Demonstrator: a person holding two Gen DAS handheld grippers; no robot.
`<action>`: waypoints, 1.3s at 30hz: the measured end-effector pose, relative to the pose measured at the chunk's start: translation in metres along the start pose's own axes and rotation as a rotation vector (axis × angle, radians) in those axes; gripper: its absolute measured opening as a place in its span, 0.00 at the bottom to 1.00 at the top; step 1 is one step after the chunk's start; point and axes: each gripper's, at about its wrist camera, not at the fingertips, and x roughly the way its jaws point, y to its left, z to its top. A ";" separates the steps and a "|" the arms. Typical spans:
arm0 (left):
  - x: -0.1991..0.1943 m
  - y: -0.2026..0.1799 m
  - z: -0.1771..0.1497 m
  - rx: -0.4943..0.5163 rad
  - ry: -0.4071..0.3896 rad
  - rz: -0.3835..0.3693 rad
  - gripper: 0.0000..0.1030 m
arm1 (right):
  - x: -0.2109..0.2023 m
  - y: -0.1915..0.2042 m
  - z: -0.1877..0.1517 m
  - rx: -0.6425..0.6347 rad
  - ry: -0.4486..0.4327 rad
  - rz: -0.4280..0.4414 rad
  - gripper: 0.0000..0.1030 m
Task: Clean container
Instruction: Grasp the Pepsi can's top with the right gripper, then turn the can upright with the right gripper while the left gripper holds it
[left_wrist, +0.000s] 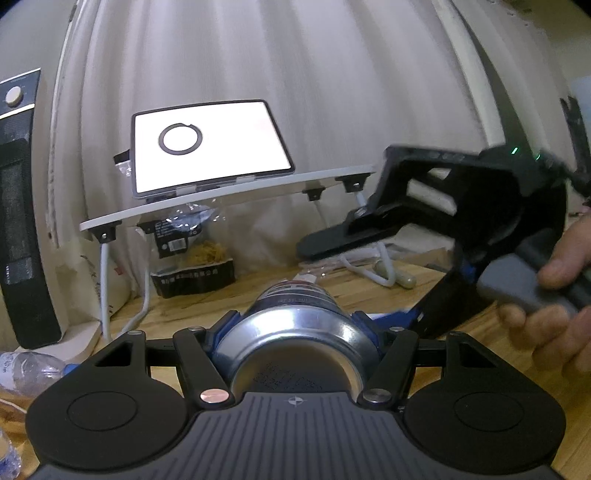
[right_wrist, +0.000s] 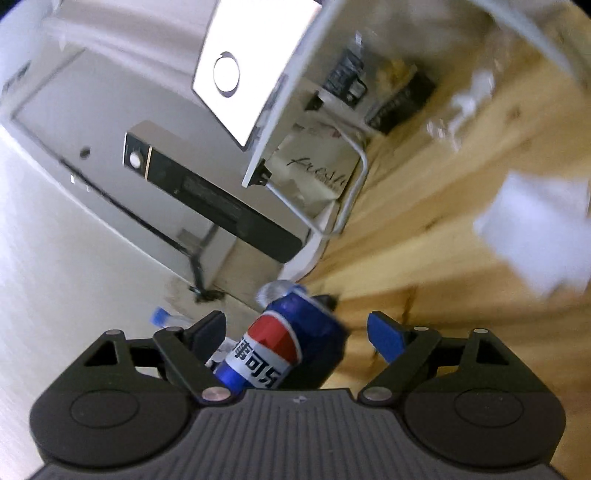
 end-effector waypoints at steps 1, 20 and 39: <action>0.000 -0.001 0.000 0.007 -0.002 -0.001 0.65 | 0.003 -0.004 -0.002 0.025 0.003 0.013 0.86; 0.002 -0.003 0.001 0.030 0.005 -0.017 0.66 | 0.021 -0.008 -0.002 0.088 0.046 0.085 0.81; 0.015 -0.003 0.001 0.023 0.089 0.073 0.81 | 0.021 0.119 -0.049 -0.934 -0.078 -0.304 0.70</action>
